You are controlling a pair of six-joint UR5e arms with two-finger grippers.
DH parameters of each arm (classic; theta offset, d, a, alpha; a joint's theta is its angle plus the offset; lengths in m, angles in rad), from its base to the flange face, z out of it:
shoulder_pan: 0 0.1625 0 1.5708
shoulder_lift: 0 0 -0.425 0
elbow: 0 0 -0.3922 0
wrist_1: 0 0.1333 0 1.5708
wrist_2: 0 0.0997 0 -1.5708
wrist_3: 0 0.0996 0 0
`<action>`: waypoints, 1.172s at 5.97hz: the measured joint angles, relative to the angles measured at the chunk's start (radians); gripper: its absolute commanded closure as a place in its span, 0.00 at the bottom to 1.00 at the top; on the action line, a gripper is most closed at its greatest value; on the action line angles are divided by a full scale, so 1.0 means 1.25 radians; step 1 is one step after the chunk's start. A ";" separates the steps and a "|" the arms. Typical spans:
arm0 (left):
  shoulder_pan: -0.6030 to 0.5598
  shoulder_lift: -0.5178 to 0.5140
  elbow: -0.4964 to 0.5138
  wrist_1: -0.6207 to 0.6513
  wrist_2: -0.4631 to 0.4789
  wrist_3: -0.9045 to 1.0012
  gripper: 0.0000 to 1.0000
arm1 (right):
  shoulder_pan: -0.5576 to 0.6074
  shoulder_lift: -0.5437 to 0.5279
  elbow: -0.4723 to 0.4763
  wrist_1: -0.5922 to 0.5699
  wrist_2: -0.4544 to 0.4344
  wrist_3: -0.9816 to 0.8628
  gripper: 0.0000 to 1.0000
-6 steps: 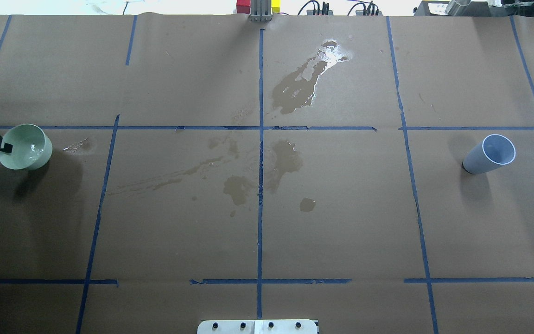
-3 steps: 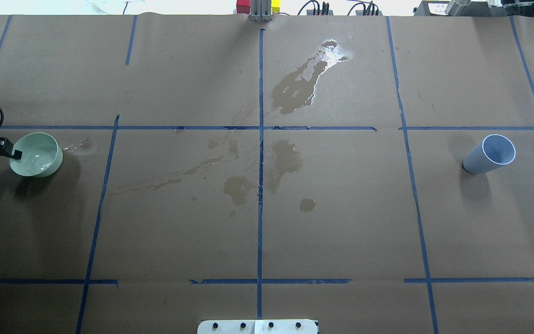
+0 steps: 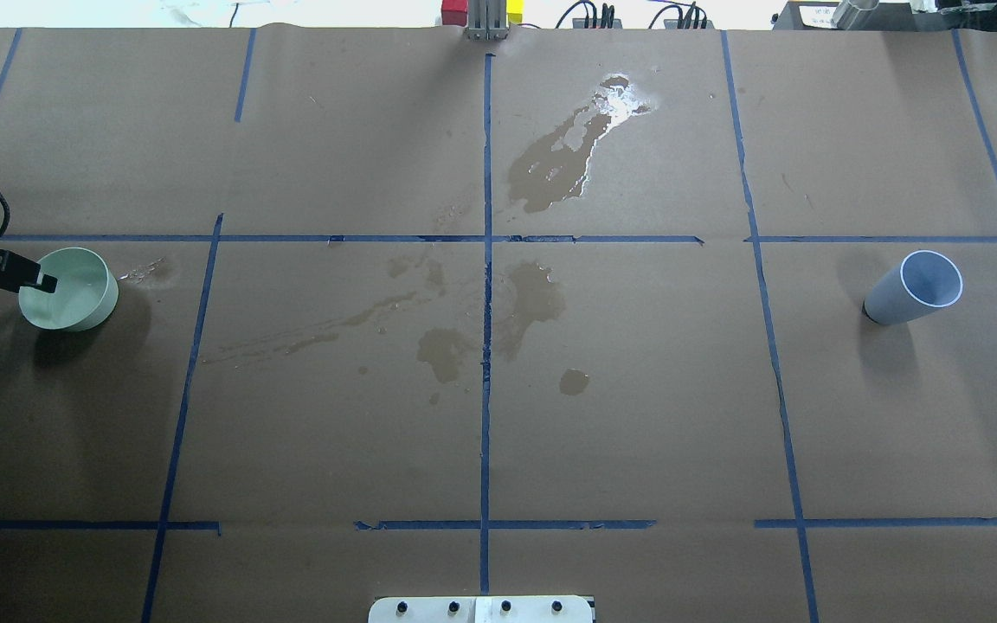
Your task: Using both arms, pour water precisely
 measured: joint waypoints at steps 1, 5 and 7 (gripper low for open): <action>-0.013 0.001 -0.005 0.005 -0.001 0.018 0.00 | 0.000 0.000 0.000 0.000 0.000 -0.002 0.00; -0.212 0.002 -0.116 0.396 -0.016 0.455 0.00 | -0.001 0.000 -0.004 0.000 -0.001 -0.003 0.00; -0.321 0.000 -0.191 0.683 -0.013 0.685 0.00 | -0.001 0.000 -0.004 0.000 -0.002 -0.002 0.00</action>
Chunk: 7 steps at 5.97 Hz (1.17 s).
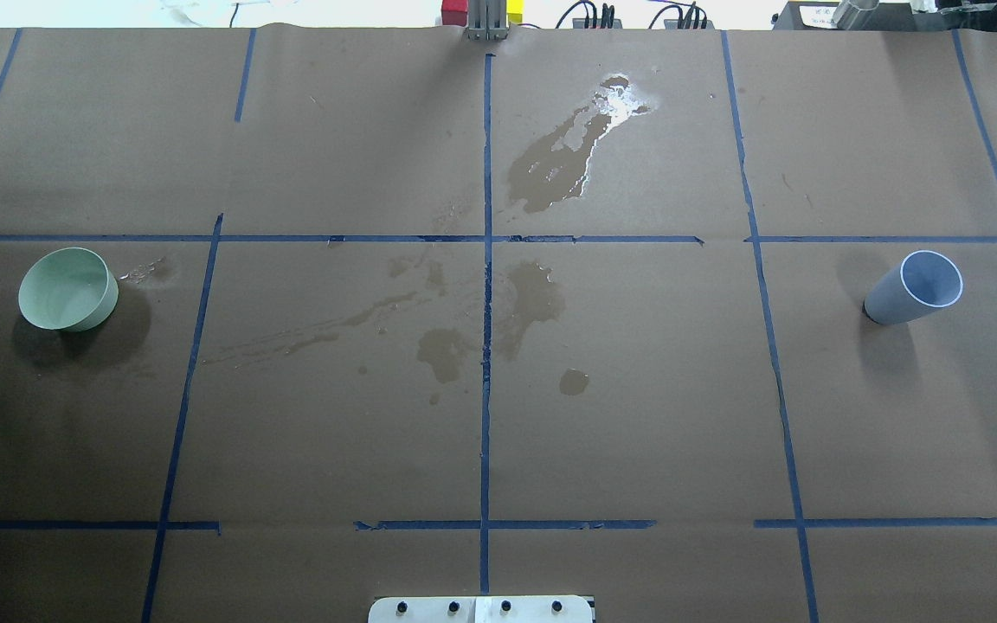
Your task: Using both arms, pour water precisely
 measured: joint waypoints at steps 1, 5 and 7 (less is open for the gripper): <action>-0.035 0.014 -0.032 0.099 0.001 0.055 0.00 | 0.000 0.000 0.000 0.000 -0.001 0.000 0.00; -0.058 0.087 -0.055 0.092 0.002 0.073 0.00 | 0.000 0.000 -0.003 0.000 0.000 0.000 0.00; -0.060 0.100 -0.061 0.089 0.006 0.074 0.00 | -0.001 0.001 -0.003 0.000 0.000 0.002 0.00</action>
